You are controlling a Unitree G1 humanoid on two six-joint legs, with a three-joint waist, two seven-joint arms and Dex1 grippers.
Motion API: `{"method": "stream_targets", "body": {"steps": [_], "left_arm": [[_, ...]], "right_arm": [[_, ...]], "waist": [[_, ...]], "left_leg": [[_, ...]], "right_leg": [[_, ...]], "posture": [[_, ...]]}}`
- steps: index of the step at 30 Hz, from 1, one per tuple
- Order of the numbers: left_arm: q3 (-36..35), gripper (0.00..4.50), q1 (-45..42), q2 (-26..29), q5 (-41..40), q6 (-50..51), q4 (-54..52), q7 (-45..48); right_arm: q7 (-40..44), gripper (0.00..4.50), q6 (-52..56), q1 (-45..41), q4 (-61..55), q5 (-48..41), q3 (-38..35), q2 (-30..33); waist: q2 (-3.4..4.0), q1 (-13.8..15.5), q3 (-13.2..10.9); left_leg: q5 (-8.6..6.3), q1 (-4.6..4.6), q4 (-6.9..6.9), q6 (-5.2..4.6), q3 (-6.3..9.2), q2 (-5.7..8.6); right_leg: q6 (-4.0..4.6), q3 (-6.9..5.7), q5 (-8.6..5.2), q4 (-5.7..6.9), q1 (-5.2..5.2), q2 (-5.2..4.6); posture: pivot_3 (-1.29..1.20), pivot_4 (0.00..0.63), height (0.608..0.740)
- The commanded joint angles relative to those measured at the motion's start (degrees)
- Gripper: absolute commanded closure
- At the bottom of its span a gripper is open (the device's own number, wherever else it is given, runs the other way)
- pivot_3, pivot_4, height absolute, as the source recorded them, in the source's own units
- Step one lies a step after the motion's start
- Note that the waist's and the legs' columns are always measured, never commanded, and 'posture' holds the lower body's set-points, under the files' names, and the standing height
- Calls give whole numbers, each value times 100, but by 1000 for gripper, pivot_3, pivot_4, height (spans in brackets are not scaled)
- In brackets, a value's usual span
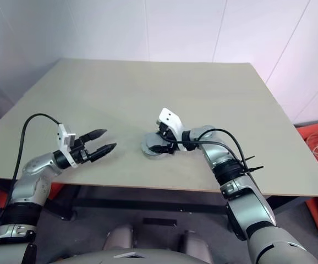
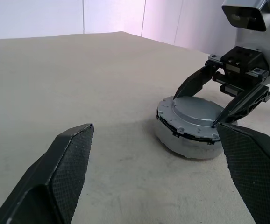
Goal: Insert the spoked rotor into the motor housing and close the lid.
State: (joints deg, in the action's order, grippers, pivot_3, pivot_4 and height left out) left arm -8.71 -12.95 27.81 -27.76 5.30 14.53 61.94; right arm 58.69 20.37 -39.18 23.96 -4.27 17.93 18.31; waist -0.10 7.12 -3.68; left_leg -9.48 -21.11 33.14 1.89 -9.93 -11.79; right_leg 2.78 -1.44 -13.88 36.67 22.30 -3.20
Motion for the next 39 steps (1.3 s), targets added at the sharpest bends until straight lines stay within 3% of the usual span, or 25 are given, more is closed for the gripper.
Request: {"method": "stream_targets", "body": {"steps": [1,39], "left_arm": [[-45,0,-44,30,-25,-21,-241,-19],[-18,0,-72,36,-29,83,-267,-47]], "right_arm": [[-34,1401,23,-155,-58,7,-105,34],[53,1401,-8,36,87,279,195,47]], "waist": [[0,0,0],[-1,-4,1]], "left_leg": [[0,0,0,0,0,0],[-3,10,-1,-5,1,0]], "right_leg": [[0,0,0,0,0,0],[-2,0,-1,-6,-10,0]], "posture": [[0,0,740],[0,0,740]]}}
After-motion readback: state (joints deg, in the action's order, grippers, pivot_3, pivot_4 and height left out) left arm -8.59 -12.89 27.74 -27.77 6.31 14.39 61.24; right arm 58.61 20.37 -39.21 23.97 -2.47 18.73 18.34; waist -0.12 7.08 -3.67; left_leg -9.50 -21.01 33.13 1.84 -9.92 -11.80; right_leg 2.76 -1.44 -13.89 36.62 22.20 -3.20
